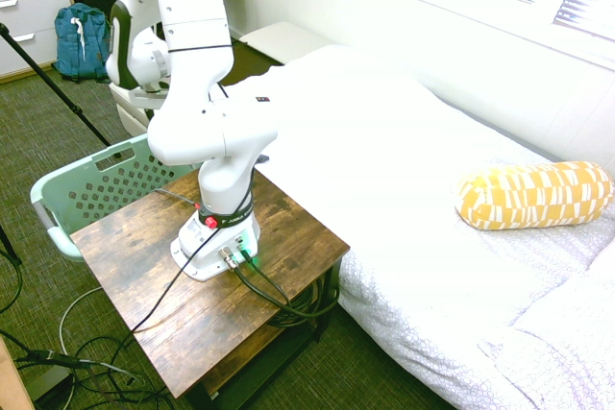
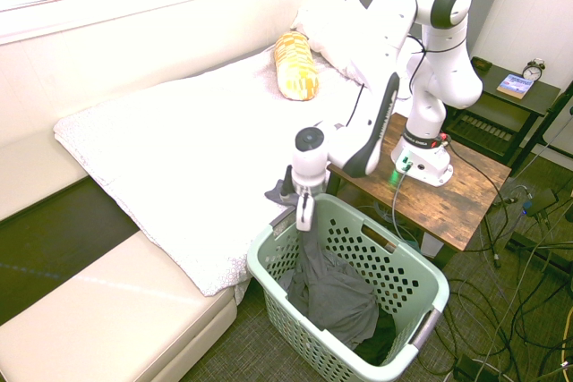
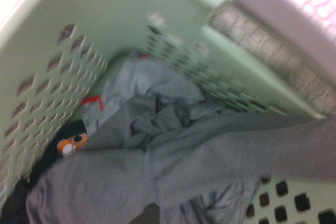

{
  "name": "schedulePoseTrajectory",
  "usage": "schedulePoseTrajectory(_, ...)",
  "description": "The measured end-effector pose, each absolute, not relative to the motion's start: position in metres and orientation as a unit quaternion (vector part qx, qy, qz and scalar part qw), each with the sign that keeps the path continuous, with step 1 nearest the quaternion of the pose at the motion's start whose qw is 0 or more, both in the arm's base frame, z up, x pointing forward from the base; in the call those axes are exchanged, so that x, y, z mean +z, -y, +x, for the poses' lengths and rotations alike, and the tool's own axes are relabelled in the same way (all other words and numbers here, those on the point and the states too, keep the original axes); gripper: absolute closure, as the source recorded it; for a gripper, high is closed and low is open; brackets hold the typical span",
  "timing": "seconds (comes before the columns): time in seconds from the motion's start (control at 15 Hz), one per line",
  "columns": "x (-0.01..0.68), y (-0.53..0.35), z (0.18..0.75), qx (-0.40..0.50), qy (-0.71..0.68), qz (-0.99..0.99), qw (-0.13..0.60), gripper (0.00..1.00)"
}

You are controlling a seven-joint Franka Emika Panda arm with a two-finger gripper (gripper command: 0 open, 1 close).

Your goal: Put my clothes in the laundry bag

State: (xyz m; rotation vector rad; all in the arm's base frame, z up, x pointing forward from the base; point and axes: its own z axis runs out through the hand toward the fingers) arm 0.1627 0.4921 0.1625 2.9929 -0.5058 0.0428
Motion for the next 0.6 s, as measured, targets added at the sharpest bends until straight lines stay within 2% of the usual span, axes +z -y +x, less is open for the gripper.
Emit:
schedulePoseTrajectory(0.13, 0.15, -0.461, 0.235, 0.0, 0.204, 0.977, 0.053, 0.0)
schedulePoseTrajectory(0.33, 0.116, -0.407, 0.307, -0.031, 0.255, 0.965, 0.059, 0.0)
schedulePoseTrajectory(0.6, 0.073, -0.363, 0.338, -0.072, 0.277, 0.956, 0.062, 0.0)
